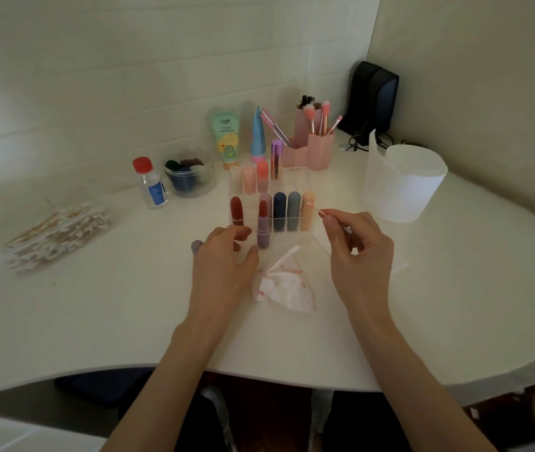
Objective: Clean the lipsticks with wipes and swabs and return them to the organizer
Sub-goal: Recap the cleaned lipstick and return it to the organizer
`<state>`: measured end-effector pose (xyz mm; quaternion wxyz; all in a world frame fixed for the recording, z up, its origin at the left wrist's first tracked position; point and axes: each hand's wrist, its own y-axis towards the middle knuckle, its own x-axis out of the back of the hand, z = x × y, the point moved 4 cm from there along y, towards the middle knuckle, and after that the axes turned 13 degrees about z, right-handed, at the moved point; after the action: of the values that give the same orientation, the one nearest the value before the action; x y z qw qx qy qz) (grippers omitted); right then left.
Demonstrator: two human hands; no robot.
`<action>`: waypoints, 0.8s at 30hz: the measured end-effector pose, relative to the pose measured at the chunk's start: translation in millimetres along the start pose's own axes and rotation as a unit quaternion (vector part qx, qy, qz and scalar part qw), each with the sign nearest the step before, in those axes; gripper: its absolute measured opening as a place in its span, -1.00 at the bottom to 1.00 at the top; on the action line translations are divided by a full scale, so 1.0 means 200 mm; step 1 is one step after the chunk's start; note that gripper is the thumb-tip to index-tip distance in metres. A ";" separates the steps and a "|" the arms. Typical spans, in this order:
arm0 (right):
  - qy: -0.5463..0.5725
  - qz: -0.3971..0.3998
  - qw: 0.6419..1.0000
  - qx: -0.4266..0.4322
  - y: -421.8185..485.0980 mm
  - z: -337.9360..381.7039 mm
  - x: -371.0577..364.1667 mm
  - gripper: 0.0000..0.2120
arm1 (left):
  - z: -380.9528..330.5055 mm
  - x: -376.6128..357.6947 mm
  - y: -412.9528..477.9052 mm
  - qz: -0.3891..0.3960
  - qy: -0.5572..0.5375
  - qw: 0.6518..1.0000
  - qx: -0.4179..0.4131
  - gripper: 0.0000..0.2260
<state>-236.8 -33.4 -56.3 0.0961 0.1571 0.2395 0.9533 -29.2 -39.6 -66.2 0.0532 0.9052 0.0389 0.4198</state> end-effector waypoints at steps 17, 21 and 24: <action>-0.004 0.187 0.980 0.067 -0.06 0.07 -0.15 -0.84 | 0.16 0.21 -0.16 0.092 -0.382 0.917 -0.071 -0.79; -0.058 0.188 0.972 0.129 -0.08 0.11 -0.16 -0.96 | 0.15 0.17 -0.16 0.132 -0.370 0.916 -0.078 -0.82; -0.095 0.187 0.964 0.163 -0.10 0.13 -0.17 -0.94 | 0.17 0.17 -0.16 0.136 -0.361 0.919 -0.085 -0.83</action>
<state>-193.7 -14.0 -51.9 -0.0889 0.3024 0.3475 0.8831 17.1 -5.5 -66.3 0.0830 0.9840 -0.1420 0.0690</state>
